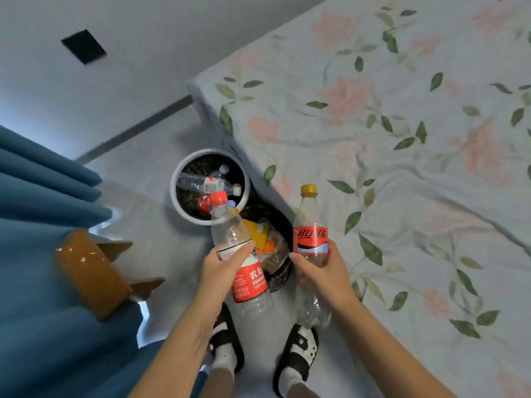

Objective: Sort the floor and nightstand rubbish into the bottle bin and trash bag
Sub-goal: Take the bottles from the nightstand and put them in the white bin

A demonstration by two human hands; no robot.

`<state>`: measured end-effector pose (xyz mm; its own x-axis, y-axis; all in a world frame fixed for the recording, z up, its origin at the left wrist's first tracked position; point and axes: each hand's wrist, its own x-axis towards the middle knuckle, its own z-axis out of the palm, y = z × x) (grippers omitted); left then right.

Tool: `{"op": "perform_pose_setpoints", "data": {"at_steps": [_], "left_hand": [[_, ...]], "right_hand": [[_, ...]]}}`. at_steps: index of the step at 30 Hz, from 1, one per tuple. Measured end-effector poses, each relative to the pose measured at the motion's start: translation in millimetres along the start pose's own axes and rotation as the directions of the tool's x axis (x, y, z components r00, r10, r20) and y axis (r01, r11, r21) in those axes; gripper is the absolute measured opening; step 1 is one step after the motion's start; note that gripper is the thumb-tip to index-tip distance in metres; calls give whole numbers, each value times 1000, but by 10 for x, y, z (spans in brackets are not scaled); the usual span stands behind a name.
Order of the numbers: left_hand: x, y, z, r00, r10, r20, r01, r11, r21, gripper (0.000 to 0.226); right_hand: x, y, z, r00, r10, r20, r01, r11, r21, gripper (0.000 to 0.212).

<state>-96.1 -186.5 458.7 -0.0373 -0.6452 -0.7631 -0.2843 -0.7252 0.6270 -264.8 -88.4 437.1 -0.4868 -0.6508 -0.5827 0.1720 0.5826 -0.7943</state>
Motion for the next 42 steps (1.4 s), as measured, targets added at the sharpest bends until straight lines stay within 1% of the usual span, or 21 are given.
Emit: {"op": "perform_pose_setpoints", "data": {"at_steps": [3, 6, 8, 10, 12, 16, 19, 21, 24, 26, 27, 29, 31, 34, 36, 38, 39, 40, 41, 42], "left_hand": [[247, 131, -224, 1000, -21, -21, 20, 998, -59, 28], [485, 254, -551, 998, -52, -16, 51, 995, -90, 34], [679, 348, -781, 997, -76, -22, 73, 992, -98, 37], [878, 449, -993, 994, -101, -38, 98, 991, -89, 35], [1102, 560, -1161, 994, -98, -46, 94, 993, -75, 35], [1674, 717, -1273, 997, -73, -30, 72, 997, -18, 36], [2098, 770, -1251, 994, -71, -85, 73, 997, 19, 44], [2328, 792, -1246, 989, -85, -121, 88, 996, 19, 38], [2608, 774, -1242, 983, -110, -149, 105, 993, -46, 27], [2757, 738, -1222, 975, -117, -188, 103, 992, -78, 28], [2820, 710, -1218, 968, -111, -225, 95, 992, -80, 32], [2917, 676, -1230, 948, -84, -308, 65, 995, -72, 51], [2992, 663, -1272, 930, -63, -362, 40, 997, -70, 58], [3052, 647, -1334, 918, -61, -392, 30, 996, -84, 57], [3090, 611, -1377, 918, -55, -392, 16, 995, -102, 62], [3120, 565, -1401, 916, -44, -398, -2, 993, -115, 66], [3135, 538, -1408, 915, -29, -403, -21, 993, -118, 66], [3148, 506, -1411, 916, -11, -400, -40, 992, -120, 66], [3157, 479, -1411, 920, 5, -392, -57, 991, -121, 66], [3172, 445, -1404, 925, 20, -379, -70, 990, -119, 66]], "right_hand": [[233, -126, 339, 999, 3, 53, -2, 1000, -18, 47], [439, -246, 733, 997, 13, 70, -10, 999, -42, 53], [562, -368, 992, 998, 20, 58, -17, 999, -49, 50], [694, -489, 1246, 998, 32, 51, -30, 998, -48, 46], [874, -595, 1519, 998, 33, 49, -32, 999, -22, 43], [1346, -647, 2009, 999, 26, -28, -26, 1000, -3, 50], [1714, -689, 2281, 995, -20, -98, 22, 1000, 19, 59], [1954, -733, 2397, 994, -79, -78, 79, 997, -2, 64], [2321, -775, 2552, 979, -203, -8, 201, 974, -108, 67], [2535, -810, 2634, 957, -290, -8, 282, 939, -198, 72], [2630, -816, 2671, 948, -318, -18, 307, 927, -215, 75], [2795, -842, 2765, 944, -329, -41, 314, 928, -200, 72], [2954, -876, 2900, 945, -318, -72, 301, 935, -187, 70], [3148, -866, 3069, 959, -257, -120, 237, 959, -159, 77], [3267, -743, 3165, 968, -221, -118, 204, 969, -141, 79], [3357, -542, 3274, 985, -109, -137, 99, 992, -79, 82], [3375, -451, 3337, 985, -27, -170, 26, 1000, -5, 85], [3352, -391, 3396, 977, 80, -198, -58, 992, 113, 85], [3335, -328, 3454, 962, 185, -203, -125, 953, 276, 81], [3316, -281, 3498, 945, 272, -183, -176, 892, 417, 74]]}}
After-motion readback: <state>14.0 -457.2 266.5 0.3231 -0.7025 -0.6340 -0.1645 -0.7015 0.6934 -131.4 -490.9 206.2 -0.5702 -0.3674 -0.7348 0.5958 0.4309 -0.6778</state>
